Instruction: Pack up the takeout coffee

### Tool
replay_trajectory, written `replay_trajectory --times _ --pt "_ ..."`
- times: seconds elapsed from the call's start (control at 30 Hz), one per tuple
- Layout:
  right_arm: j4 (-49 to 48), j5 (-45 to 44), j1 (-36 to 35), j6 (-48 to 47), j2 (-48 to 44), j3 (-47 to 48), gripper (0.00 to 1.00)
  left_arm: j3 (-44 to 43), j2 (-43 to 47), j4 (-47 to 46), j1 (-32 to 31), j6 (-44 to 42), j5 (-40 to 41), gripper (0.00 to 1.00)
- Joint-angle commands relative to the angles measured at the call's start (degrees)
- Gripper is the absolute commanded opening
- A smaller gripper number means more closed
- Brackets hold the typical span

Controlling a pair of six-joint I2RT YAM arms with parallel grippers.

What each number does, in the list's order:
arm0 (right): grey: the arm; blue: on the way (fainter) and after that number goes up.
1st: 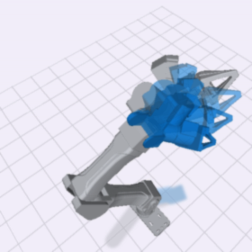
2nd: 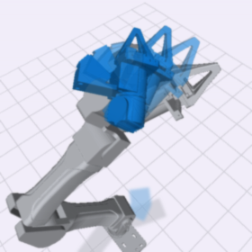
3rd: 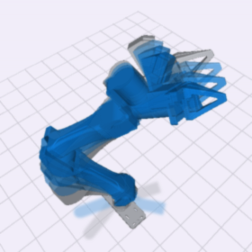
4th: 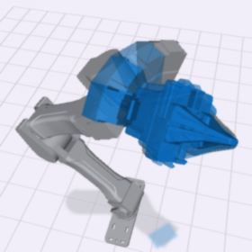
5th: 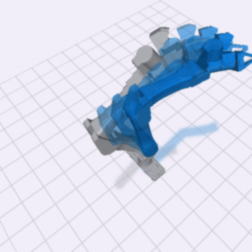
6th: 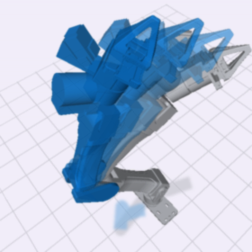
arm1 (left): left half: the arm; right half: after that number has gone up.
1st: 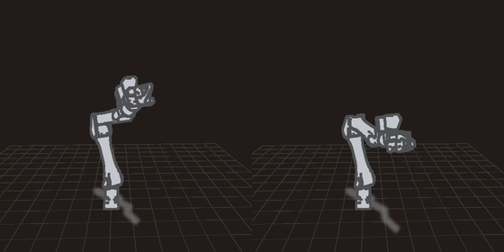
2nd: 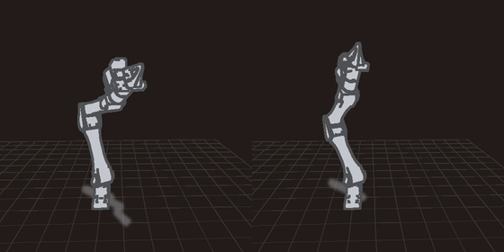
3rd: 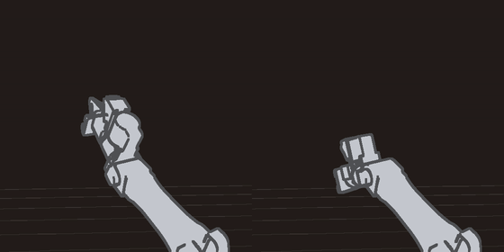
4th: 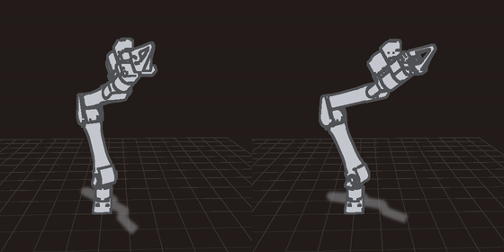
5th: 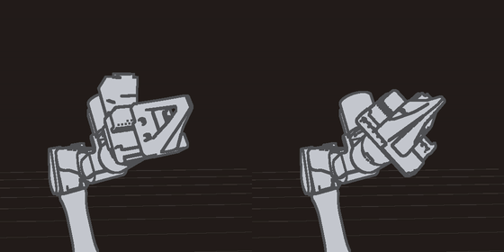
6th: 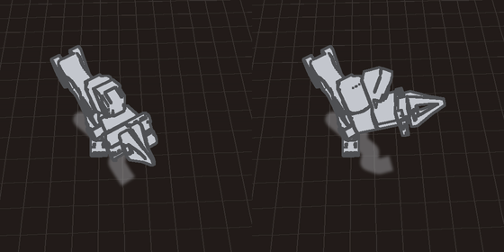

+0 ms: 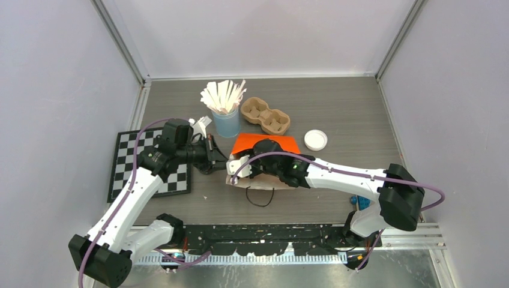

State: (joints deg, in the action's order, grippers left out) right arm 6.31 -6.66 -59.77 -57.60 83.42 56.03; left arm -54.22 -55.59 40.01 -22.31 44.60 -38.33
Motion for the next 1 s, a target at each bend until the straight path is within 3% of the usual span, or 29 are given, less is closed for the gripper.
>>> replay_trajectory --times 0.0,0.37,0.97 --pt "-4.9 -2.0 0.2 1.6 1.3 0.3 0.36 -0.7 1.8 -0.7 -0.3 0.8 -2.3 0.0" --pt "-14.2 -8.8 0.3 4.0 5.1 -0.6 0.27 -0.4 2.5 -0.9 -0.3 1.6 -2.2 0.0" --pt "-19.0 -12.8 0.2 6.7 6.2 -2.7 0.24 -0.1 3.2 -1.0 -0.3 2.2 -2.2 0.0"
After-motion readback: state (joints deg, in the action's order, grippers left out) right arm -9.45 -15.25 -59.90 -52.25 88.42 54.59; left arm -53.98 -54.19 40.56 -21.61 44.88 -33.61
